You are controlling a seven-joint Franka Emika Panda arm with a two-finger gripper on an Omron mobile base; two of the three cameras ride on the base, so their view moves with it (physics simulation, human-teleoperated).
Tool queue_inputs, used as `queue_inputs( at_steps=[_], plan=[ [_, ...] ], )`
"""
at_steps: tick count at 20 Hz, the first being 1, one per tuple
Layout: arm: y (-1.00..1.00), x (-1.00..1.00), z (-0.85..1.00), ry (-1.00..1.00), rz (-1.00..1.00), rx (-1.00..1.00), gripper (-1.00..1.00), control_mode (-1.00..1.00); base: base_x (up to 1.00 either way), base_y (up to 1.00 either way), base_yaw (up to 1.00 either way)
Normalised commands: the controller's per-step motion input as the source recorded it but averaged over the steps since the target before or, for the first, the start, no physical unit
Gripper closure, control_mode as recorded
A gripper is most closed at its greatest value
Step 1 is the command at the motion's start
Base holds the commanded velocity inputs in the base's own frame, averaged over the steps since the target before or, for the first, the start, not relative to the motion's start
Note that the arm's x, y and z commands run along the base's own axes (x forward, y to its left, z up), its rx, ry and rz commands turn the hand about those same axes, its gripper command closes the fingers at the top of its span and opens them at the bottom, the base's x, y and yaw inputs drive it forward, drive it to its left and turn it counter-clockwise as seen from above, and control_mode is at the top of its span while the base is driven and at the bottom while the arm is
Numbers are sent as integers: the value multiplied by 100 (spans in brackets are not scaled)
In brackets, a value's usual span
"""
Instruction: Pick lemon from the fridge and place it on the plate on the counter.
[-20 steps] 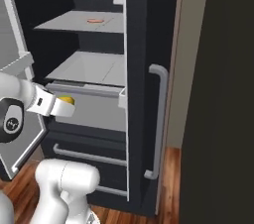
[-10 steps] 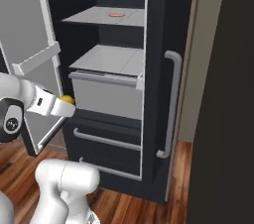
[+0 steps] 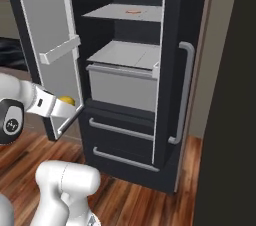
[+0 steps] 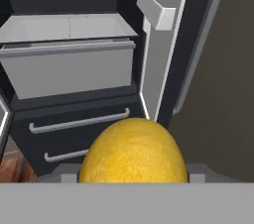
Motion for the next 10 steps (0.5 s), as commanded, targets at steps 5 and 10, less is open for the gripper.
queue_inputs(
  at_steps=[5,10],
  plan=[
    [0,0,0,0,0,0,100,100,-42,35,5],
    [0,0,0,0,0,0,100,100,-36,45,2]
  ],
)
